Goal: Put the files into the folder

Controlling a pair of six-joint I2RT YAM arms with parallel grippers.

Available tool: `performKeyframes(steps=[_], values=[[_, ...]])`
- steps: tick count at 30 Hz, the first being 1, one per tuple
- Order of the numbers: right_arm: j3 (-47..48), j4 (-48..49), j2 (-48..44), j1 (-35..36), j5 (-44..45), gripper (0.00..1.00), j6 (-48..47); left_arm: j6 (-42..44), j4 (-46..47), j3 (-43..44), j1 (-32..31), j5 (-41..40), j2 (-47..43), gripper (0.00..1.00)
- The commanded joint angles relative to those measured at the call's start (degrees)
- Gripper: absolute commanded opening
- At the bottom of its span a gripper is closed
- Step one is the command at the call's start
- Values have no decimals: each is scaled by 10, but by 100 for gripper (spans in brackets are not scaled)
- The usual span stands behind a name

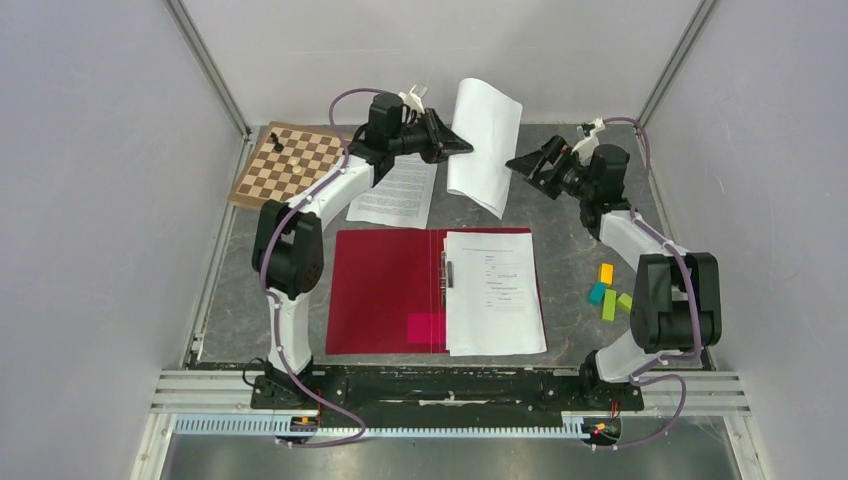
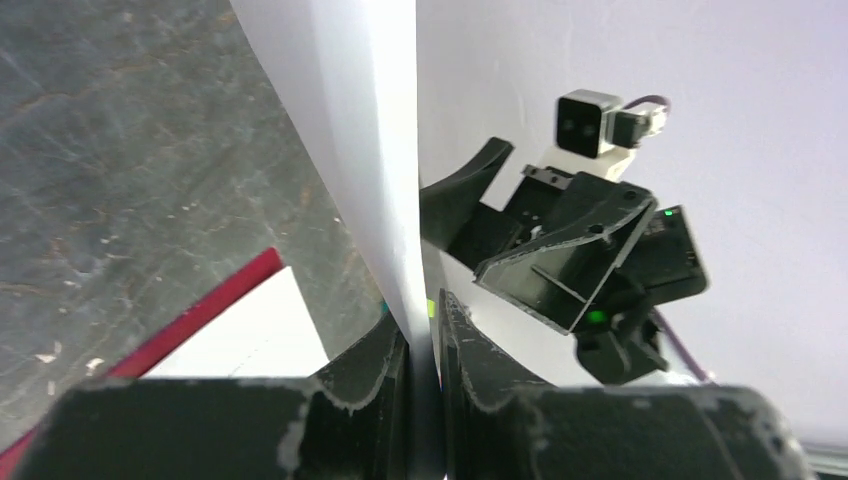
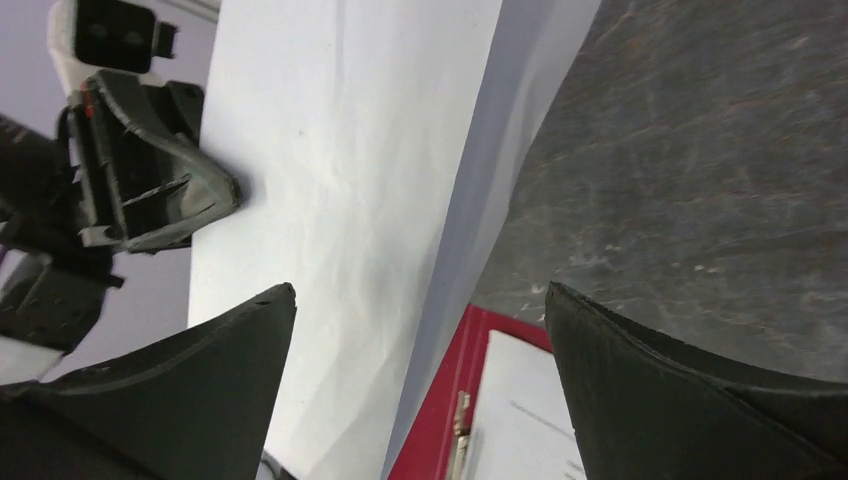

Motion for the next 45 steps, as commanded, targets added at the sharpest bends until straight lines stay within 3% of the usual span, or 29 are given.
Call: performKeyframes(steps=[1,7,17,20,26,34,38,45], values=[[-55,199,-54,-1,-62,98,132,-84,110,-40,0,42,-66,20],[-100,325,-71,-2,-68,98,230,-147,188,-89,0,57,-102,20],[-101,352,-96,-2,-63,98,266,-162,203,-110,0,68,-125,20],[-97,331,-111,-2,-62,92,254,-154,197,-125,-1,70,-132,21],[-107,320,-129,-2,-65,71,247,-147,203,-155,-2,78,-144,20],[-104,247,-136,3,-63,56,189,-138,206,-169,-5,91,-151,20],[-89,186,-134,12,-57,52,145,-131,206,-174,-12,100,-154,20],[-87,163,-133,20,-49,47,123,-114,199,-209,-19,104,-165,20]])
